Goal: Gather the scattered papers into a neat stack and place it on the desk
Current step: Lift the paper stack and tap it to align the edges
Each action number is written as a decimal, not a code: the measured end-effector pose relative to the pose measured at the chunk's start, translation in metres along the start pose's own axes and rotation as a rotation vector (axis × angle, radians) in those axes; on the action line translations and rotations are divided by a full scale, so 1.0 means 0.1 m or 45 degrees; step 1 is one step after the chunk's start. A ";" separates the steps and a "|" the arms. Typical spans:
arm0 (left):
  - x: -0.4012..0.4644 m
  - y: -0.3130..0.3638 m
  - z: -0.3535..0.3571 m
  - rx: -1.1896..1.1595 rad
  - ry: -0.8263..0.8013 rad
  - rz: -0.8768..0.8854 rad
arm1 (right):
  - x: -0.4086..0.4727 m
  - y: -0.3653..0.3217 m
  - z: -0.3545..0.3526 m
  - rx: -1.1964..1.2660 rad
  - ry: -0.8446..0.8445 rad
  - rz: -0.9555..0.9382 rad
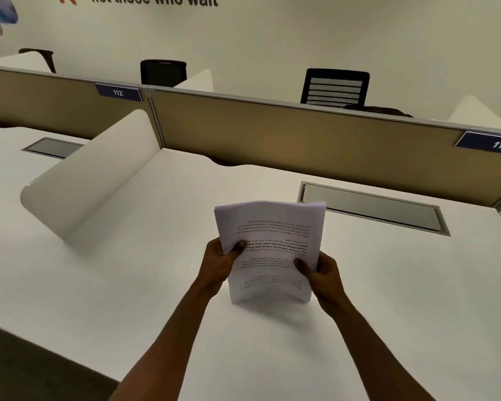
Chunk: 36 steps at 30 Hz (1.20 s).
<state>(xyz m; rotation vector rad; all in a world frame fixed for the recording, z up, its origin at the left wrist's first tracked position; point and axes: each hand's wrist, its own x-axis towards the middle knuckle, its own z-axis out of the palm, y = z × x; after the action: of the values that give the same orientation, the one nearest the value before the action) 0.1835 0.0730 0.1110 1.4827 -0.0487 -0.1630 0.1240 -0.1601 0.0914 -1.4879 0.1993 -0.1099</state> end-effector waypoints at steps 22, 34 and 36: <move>-0.03 0.03 0.07 0.208 0.040 0.076 | -0.02 0.16 -0.01 -0.282 0.081 -0.044; 0.21 1.41 -0.06 1.017 -0.300 0.549 | 0.13 -1.03 -0.11 -1.237 -0.263 -0.528; 0.24 1.33 -0.11 0.938 -0.298 0.508 | 0.13 -1.18 -0.15 -1.232 -0.300 -0.546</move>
<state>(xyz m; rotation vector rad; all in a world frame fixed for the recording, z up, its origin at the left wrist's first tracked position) 0.2193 0.0914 0.2404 2.1416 -0.6464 0.0152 0.1392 -0.1865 0.2069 -2.4754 -0.3141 -0.1959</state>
